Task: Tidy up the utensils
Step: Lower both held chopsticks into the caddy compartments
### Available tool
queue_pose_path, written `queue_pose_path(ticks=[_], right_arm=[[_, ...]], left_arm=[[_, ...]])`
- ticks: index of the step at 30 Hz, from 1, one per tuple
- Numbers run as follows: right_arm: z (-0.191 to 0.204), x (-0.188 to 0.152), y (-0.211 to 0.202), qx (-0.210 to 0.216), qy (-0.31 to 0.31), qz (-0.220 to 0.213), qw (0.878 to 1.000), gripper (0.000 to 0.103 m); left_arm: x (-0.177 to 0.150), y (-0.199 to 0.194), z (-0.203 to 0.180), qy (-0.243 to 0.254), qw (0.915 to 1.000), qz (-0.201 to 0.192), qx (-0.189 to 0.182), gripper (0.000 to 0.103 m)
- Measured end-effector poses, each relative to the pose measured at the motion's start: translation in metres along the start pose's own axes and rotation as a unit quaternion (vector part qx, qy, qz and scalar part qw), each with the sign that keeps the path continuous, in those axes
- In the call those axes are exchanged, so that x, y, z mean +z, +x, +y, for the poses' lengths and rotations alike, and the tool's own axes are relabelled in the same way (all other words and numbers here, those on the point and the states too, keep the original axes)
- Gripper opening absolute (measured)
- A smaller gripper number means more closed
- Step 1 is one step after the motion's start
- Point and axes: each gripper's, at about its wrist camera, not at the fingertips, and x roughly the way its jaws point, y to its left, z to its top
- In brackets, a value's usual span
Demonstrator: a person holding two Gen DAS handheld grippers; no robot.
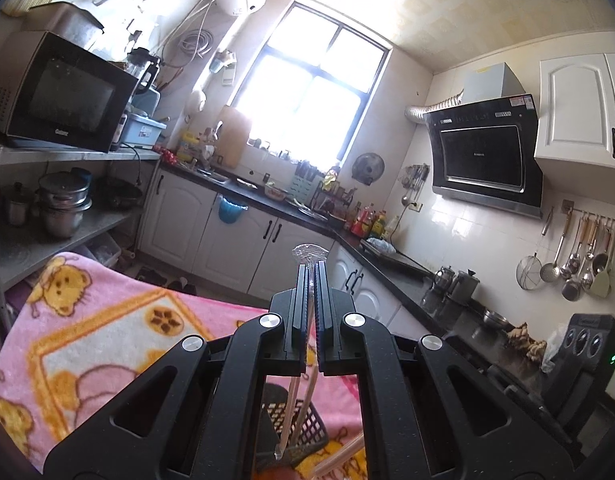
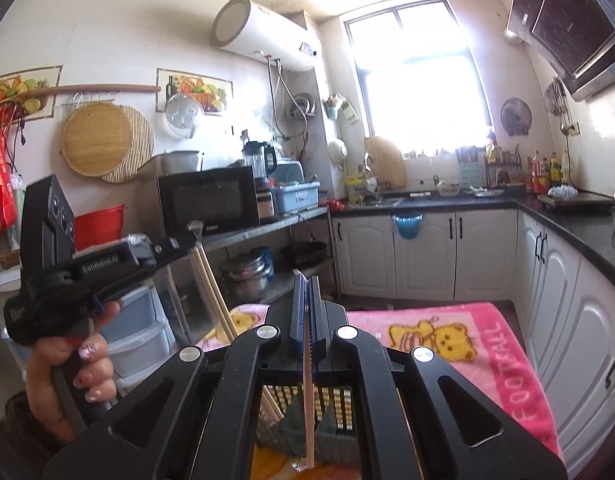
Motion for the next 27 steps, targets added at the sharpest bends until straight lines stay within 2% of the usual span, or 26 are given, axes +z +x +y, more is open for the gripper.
queue_pose_path(ticks=[10,27], right_arm=[[-0.004,0.021,0.011,-0.016,-0.02,-0.043,0.999,0.002],[-0.029,-0.033,0.064,-0.057,-0.015,0.005,0.998,0.002]], left_arm=[[-0.002,0.02,0.001,0.014,0.9997,-0.008,0.017,0.001],[-0.047,0.057,0.015,0.035,0.998,0.035,0.038,0.001]])
